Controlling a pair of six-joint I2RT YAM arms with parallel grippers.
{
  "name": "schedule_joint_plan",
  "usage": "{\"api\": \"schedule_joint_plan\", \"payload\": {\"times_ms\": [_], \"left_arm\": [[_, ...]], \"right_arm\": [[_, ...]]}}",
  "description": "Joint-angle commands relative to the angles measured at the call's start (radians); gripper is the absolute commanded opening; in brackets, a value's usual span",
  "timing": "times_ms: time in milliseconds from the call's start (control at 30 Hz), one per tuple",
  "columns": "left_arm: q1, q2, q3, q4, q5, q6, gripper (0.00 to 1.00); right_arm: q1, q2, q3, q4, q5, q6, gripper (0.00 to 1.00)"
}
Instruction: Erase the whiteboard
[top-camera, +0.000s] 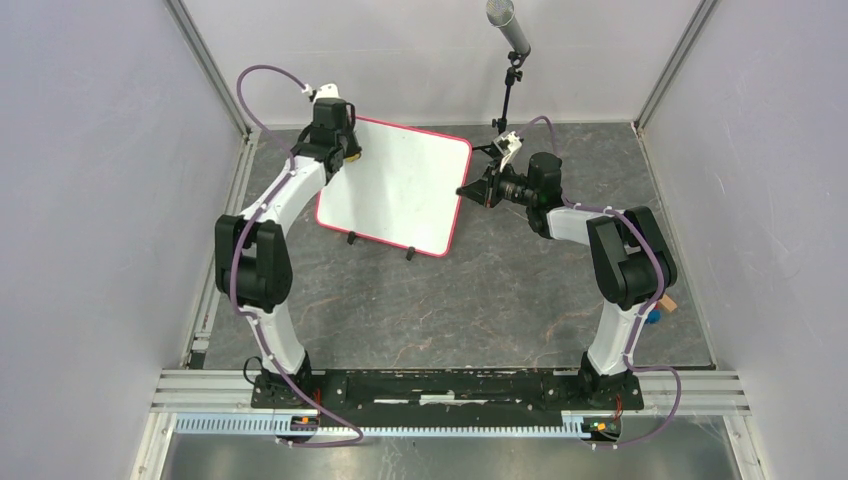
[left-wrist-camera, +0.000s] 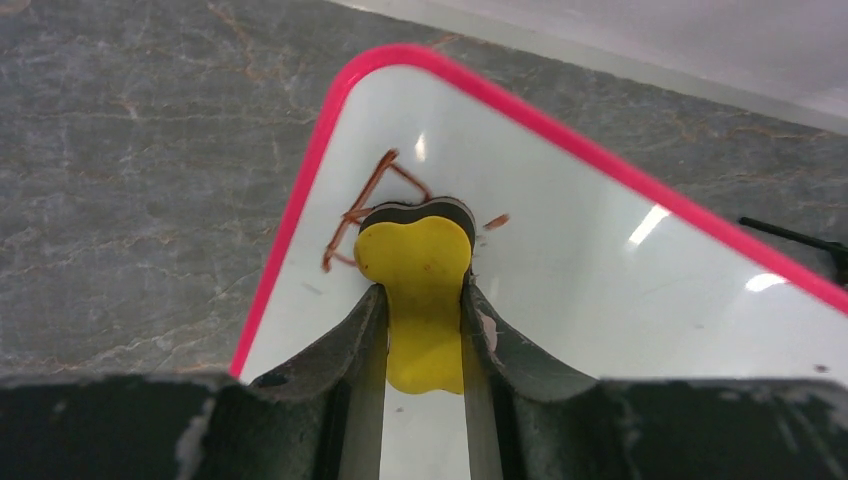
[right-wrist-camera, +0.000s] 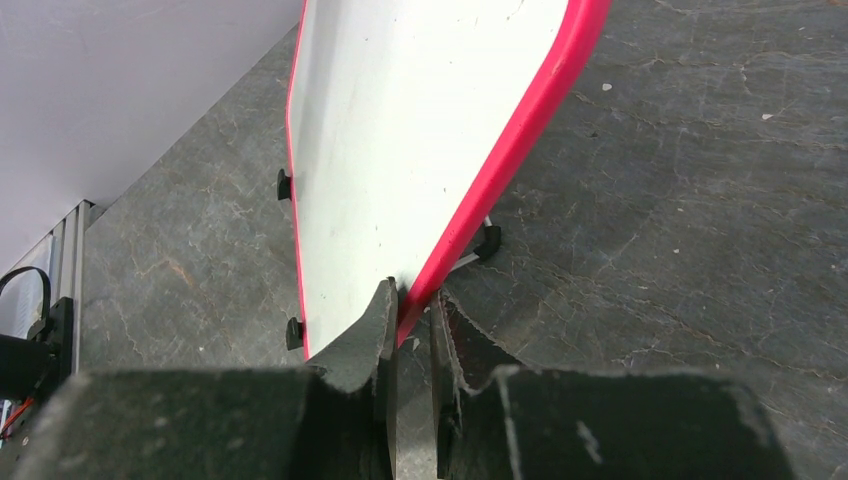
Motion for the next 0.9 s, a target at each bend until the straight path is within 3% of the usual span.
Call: {"api": "schedule_joint_plan", "payload": {"times_ms": [0,200,533,733,867], "left_arm": [[-0.053,0.060,0.141,0.009,0.010,0.007,0.25],[-0.044,0.119,0.212,-0.025,0.016,-0.004,0.25],[0.110,0.085,0.066,-0.044,0.090,-0.123,0.24],[0.110,0.047,-0.055,0.030,0.092,-0.152,0.24],[0.082,0.048,0.020,0.008,0.068,-0.110,0.23]], "right_arm": [[0.015,-0.010,0.018,0.009,-0.008,-0.064,0.00],[0.015,-0.009,0.021,0.002,-0.006,-0.069,0.00],[0.018,-0.009,0.024,0.002,-0.007,-0.068,0.00],[0.022,-0.009,0.026,-0.002,-0.006,-0.071,0.00],[0.024,-0.009,0.027,-0.002,-0.004,-0.071,0.00]]}}
